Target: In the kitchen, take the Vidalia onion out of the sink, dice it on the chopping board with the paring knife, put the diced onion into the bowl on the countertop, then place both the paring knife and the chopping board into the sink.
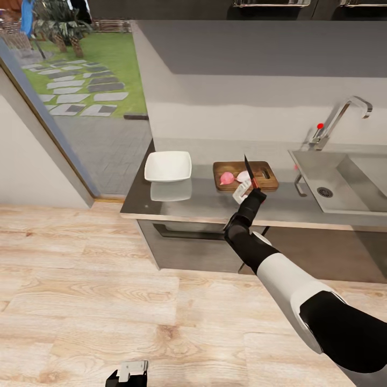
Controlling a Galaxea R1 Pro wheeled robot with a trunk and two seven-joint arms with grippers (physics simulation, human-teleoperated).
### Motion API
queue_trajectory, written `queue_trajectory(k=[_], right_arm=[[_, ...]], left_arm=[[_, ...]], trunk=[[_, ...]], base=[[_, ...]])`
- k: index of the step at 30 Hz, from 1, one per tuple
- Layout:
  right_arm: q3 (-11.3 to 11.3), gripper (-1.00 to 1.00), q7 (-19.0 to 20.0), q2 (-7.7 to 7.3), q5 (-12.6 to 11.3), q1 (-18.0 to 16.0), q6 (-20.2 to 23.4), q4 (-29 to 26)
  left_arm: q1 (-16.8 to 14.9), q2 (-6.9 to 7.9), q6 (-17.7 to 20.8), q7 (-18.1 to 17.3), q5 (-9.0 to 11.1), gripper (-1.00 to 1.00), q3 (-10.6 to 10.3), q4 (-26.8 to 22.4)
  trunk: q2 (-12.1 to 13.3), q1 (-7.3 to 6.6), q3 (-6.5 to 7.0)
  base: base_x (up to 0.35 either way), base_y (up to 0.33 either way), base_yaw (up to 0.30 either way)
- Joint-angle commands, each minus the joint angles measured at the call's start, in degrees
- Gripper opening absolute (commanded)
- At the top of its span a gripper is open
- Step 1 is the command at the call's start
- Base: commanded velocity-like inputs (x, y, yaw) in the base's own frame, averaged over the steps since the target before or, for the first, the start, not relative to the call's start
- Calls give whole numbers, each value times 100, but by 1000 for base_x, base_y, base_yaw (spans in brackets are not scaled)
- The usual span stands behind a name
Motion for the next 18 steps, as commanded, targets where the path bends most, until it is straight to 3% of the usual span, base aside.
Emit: queue_trajectory(k=[1, 18], right_arm=[[17, -100, -10, -1, 7, -6, 31, 19], [17, -100, -7, -1, 6, -6, 30, 112]], left_arm=[[-10, -2, -40, 30, -8, 100, -16, 26], [-10, -2, -40, 30, -8, 100, -16, 26]], trunk=[[-8, 2, -7], [-8, 2, -7]], base=[[0, 0, 0], [0, 0, 0]])
